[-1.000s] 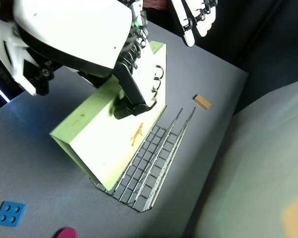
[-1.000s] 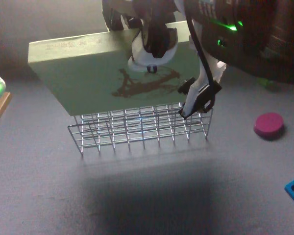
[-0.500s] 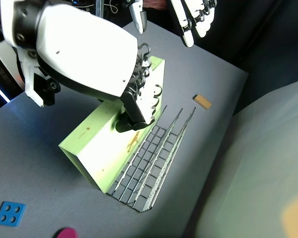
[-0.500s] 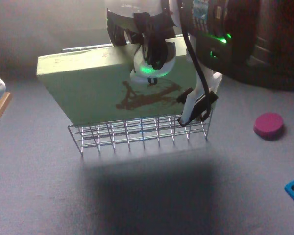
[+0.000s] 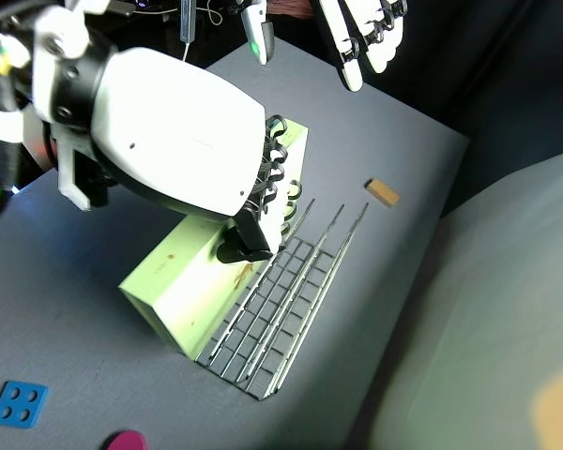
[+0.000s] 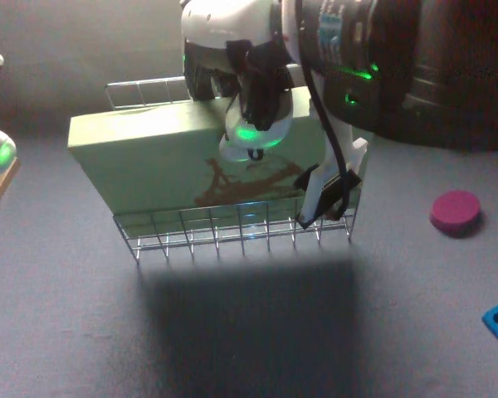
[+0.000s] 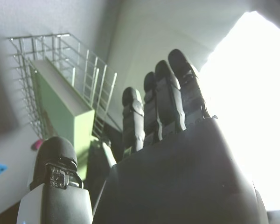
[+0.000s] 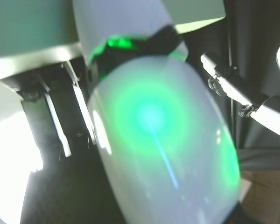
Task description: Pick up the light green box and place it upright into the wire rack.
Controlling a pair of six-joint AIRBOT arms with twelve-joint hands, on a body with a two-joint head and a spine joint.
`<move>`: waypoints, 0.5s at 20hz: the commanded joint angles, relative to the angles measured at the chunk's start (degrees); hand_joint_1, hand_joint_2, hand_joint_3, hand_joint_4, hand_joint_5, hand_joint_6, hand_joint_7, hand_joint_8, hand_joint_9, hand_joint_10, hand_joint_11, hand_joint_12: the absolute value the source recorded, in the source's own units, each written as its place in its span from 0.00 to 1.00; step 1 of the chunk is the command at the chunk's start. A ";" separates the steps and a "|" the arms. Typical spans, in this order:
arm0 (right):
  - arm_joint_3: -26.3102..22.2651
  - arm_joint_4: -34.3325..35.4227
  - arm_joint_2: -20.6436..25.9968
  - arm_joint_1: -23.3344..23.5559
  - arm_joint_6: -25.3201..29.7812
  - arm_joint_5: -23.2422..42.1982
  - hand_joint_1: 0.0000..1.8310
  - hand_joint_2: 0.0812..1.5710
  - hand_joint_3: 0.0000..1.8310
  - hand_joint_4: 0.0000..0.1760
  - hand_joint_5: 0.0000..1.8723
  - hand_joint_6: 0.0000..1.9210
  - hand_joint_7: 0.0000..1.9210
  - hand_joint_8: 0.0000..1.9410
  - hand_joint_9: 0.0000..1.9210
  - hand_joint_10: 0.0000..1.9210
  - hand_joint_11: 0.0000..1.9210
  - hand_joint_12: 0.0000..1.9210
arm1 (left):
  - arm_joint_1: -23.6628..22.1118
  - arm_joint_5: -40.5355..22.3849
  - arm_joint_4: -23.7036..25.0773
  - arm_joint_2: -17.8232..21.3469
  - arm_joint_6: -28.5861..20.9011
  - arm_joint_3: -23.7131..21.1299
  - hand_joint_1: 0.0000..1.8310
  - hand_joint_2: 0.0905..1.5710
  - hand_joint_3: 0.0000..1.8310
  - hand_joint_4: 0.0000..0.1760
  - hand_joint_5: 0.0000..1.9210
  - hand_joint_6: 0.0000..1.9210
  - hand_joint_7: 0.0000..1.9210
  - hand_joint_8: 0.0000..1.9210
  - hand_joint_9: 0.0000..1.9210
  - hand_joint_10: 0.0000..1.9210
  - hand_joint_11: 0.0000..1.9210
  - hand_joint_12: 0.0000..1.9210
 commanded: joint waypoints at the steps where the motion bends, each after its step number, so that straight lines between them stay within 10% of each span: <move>1: 0.29 -3.30 -0.24 0.17 0.22 2.84 0.75 0.72 0.00 0.00 0.43 0.53 0.48 0.57 0.48 0.68 0.44 0.69 | -1.10 -4.22 3.46 0.05 0.15 -0.24 0.09 0.74 0.00 0.51 0.11 0.00 0.08 0.00 0.09 0.00 0.00 0.29; 10: 6.07 -3.30 -2.29 -2.90 2.32 5.54 0.75 0.71 0.00 0.00 0.44 0.52 0.49 0.57 0.48 0.67 0.45 0.70 | -1.26 -6.79 2.48 -0.23 0.18 -0.31 0.09 0.75 0.00 0.51 0.10 0.00 0.07 0.00 0.09 0.00 0.00 0.28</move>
